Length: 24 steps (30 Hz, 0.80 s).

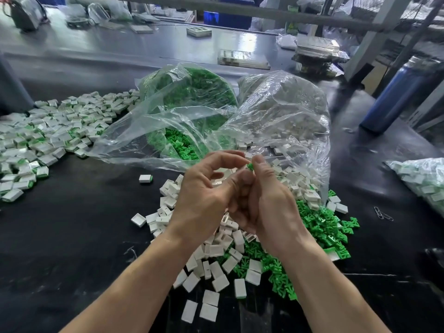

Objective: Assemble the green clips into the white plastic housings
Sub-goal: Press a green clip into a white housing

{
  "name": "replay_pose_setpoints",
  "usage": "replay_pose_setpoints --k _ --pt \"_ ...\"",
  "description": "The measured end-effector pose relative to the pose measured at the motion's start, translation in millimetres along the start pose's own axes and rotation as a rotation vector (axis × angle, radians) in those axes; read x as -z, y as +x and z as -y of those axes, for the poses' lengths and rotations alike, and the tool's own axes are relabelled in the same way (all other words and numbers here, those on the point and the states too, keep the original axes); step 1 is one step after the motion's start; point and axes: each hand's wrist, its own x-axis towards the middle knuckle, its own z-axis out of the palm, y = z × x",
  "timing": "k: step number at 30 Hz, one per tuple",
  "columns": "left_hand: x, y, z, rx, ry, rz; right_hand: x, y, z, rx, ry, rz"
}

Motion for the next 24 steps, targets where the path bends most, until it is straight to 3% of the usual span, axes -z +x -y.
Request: replay_pose_setpoints --k 12,24 --pt "-22 -10 0 0.010 -0.074 0.011 -15 -4 -3 0.120 0.177 -0.240" --pt "-27 -15 -1 -0.002 -0.097 -0.039 -19 1 -5 0.198 -0.030 -0.378"
